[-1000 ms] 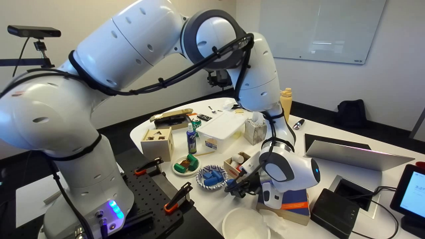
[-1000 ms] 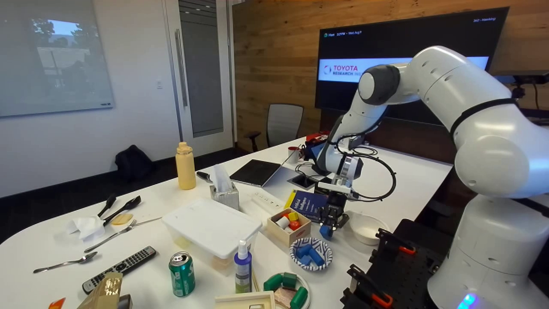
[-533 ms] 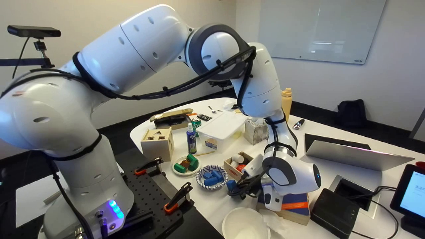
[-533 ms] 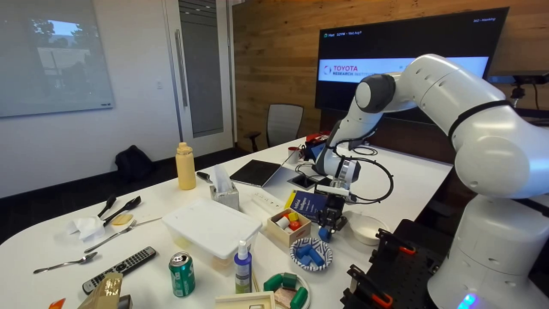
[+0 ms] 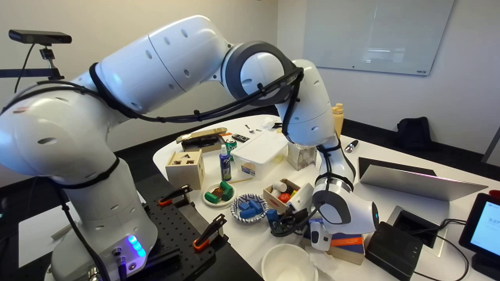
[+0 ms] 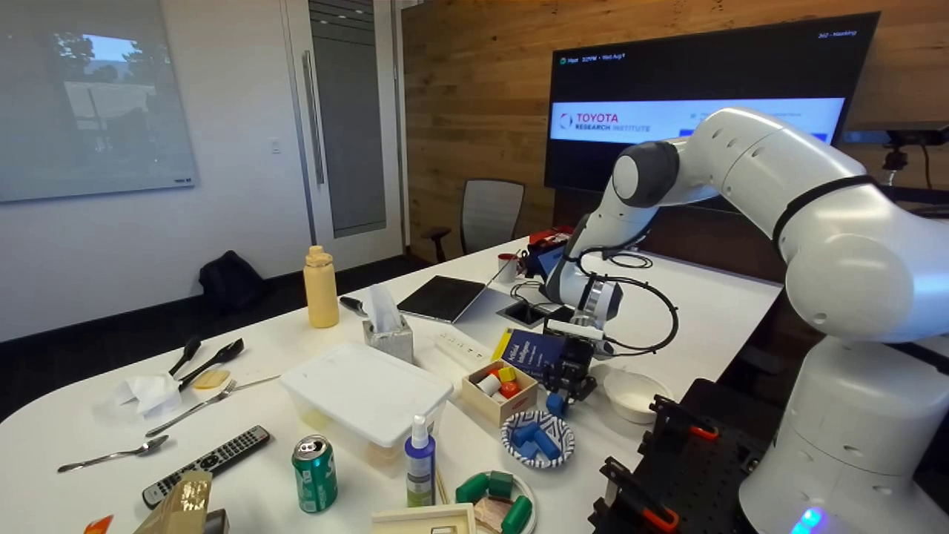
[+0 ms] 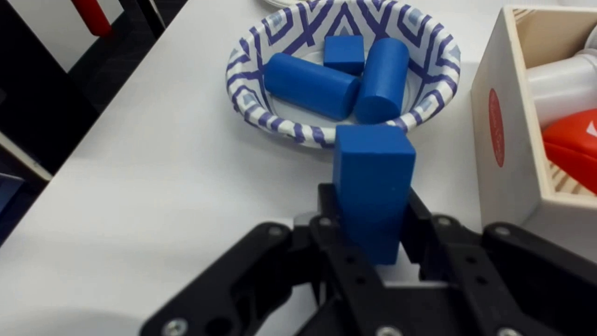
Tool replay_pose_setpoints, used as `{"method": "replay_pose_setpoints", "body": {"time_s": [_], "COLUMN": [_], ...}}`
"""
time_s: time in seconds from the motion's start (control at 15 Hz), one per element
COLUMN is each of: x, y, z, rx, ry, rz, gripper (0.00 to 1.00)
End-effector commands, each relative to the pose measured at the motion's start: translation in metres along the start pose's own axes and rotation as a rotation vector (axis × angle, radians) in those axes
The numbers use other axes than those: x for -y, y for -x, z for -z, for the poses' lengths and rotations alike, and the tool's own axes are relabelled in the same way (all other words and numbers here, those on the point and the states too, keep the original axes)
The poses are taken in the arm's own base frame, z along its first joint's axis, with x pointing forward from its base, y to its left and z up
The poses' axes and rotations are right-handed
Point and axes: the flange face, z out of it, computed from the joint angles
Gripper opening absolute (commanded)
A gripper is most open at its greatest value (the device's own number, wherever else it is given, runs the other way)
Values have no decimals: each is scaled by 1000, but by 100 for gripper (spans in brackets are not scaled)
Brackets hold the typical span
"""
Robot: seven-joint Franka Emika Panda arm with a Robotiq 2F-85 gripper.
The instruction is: Put the blue block upright
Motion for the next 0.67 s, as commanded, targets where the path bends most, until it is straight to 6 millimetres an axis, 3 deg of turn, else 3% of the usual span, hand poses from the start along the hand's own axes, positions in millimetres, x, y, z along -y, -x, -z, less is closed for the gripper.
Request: {"method": "replay_pose_setpoints", "body": {"time_s": [0.0, 0.6], "x": [-2, -5], "y": [-15, -30], "z": [1, 8], "rx": [49, 106], "ry": [-35, -61], "rz": [34, 46], "gripper": [9, 9]}}
